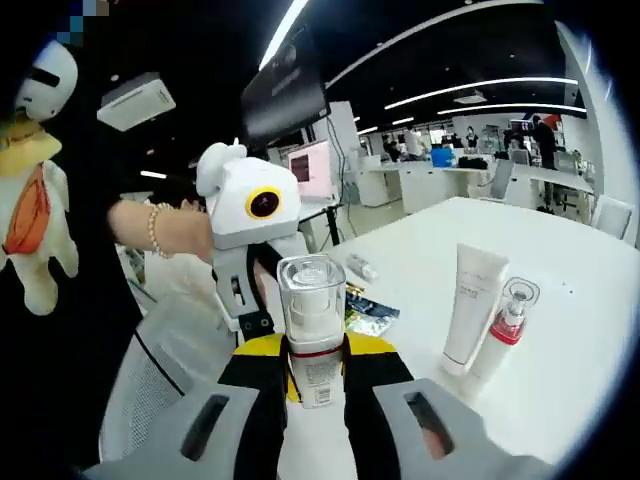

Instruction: Arrange the skincare products in the storage area until every visible bottle or jar stands upright without overlapping.

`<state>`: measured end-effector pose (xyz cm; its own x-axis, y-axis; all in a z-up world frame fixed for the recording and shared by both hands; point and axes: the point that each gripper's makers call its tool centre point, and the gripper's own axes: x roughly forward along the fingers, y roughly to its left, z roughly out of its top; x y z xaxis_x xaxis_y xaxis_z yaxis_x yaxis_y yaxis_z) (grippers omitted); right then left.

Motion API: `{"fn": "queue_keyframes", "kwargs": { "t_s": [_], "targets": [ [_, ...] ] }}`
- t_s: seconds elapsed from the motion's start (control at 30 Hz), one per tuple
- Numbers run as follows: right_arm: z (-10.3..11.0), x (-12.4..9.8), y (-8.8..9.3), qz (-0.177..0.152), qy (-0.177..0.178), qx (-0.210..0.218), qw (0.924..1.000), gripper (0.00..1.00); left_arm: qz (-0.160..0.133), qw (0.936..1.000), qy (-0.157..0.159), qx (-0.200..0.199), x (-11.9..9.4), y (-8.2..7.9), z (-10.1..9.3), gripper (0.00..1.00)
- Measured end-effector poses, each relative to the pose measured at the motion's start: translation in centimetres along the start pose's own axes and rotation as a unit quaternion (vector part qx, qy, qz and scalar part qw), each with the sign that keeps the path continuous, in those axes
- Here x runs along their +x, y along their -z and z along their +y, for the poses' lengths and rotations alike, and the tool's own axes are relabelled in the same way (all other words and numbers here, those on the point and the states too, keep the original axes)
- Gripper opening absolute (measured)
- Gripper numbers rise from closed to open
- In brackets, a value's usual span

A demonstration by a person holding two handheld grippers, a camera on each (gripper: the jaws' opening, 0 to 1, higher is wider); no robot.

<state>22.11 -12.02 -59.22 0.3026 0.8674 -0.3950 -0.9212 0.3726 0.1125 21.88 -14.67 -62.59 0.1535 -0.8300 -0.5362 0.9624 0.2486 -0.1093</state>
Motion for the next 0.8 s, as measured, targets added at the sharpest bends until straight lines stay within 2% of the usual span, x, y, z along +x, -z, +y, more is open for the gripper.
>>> {"fn": "queue_keyframes", "kwargs": {
  "t_s": [0.2, 0.3, 0.6, 0.73, 0.8],
  "targets": [
    [-2.8, 0.8, 2.5, 0.054, 0.023, -0.047, 0.9972, 0.20, -0.011, 0.9992, -0.037, 0.011, 2.4, 1.9, 2.9, 0.24],
    [-3.8, 1.5, 4.0, 0.080, 0.024, -0.055, 0.9950, 0.20, -0.002, 0.9988, -0.048, -0.007, 3.8, 3.1, 3.7, 0.24],
    [-5.9, 2.9, 7.8, 0.099, 0.027, -0.036, 0.9940, 0.20, 0.012, 0.9980, -0.061, -0.011, 7.0, 6.3, 5.5, 0.23],
    [-6.7, 3.0, 9.0, 0.109, 0.030, -0.045, 0.9925, 0.21, 0.014, 0.9975, -0.069, 0.002, 7.9, 6.5, 5.7, 0.23],
    [-7.1, 3.0, 9.3, 0.111, 0.029, -0.049, 0.9922, 0.21, 0.010, 0.9971, -0.075, 0.005, 8.2, 6.0, 5.6, 0.23]
  ]
}}
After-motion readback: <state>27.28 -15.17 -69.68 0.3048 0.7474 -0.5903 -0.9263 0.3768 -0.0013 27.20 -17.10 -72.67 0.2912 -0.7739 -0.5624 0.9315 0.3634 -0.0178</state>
